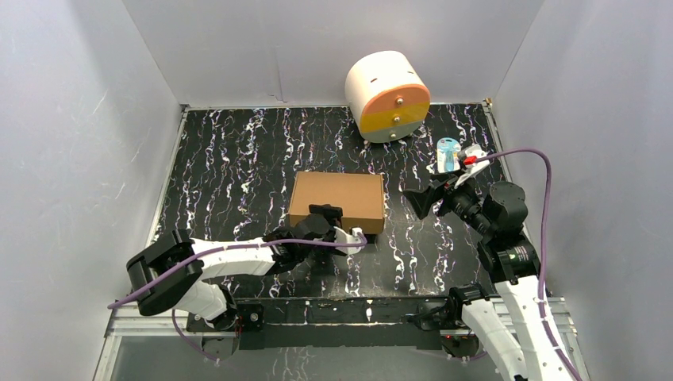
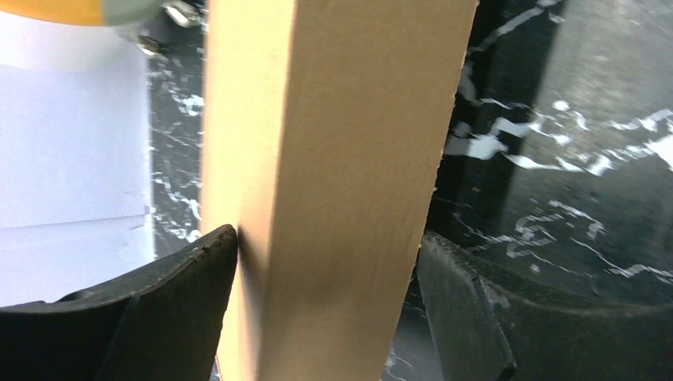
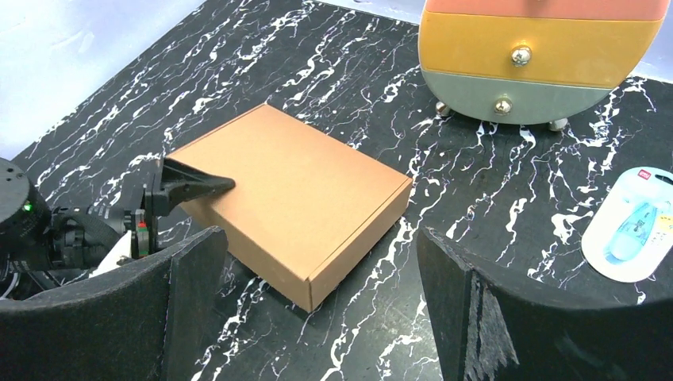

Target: Fold the paper box

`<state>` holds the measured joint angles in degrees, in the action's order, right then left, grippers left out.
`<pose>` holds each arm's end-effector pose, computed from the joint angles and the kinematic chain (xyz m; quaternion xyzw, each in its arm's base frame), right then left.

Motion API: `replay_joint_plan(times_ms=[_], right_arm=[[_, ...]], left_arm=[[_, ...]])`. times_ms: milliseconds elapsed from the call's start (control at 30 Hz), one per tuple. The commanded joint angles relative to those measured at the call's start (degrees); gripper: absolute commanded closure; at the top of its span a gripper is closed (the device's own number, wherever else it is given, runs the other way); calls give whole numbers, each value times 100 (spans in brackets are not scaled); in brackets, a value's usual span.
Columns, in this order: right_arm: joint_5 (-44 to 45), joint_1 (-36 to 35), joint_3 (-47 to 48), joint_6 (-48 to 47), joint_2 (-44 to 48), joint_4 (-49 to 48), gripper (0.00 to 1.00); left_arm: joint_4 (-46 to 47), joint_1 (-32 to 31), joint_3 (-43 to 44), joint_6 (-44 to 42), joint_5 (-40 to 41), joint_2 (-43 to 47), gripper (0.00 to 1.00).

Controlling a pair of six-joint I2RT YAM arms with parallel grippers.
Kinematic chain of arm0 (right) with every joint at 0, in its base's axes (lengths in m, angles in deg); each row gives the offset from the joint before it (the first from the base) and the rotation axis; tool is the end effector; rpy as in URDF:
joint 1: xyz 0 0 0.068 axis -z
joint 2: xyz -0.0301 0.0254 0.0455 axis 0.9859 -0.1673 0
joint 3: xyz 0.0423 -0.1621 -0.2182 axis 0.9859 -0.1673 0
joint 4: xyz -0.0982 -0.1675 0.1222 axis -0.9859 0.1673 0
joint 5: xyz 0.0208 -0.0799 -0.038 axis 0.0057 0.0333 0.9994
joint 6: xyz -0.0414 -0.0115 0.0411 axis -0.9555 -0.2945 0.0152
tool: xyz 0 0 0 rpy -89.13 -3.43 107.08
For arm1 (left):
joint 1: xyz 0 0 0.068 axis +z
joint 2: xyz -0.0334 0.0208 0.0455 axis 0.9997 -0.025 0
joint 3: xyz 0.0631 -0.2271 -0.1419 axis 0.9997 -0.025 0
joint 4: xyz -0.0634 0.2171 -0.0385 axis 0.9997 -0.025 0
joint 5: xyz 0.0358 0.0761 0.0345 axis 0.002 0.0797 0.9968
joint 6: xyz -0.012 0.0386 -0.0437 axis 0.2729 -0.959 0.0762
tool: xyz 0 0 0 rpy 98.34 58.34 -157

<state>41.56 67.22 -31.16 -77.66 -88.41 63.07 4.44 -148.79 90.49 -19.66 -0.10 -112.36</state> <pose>0.1012 0.0402 0.3487 -0.1649 0.7140 0.2535 0.6314 0.1440 -0.2256 0.2167 0.6232 0.5390 0.0725 0.5619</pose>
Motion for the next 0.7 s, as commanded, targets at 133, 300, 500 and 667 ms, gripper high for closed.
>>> replay_joint_plan(times_ms=[133, 300, 500, 667], right_arm=[[104, 1, -49, -86, 40, -212, 1], [348, -3, -36, -152, 79, -51, 2], [853, 0, -7, -154, 147, 135, 1], [1221, -3, 130, -244, 174, 363, 1]], left_arm=[[-1559, -109, 299, 798, -647, 345, 12], [-2210, -121, 687, 1502, -867, 500, 8], [-2052, 188, 1197, 2695, -457, 526, 2], [-2443, 1291, 1833, 3883, -767, 402, 2]])
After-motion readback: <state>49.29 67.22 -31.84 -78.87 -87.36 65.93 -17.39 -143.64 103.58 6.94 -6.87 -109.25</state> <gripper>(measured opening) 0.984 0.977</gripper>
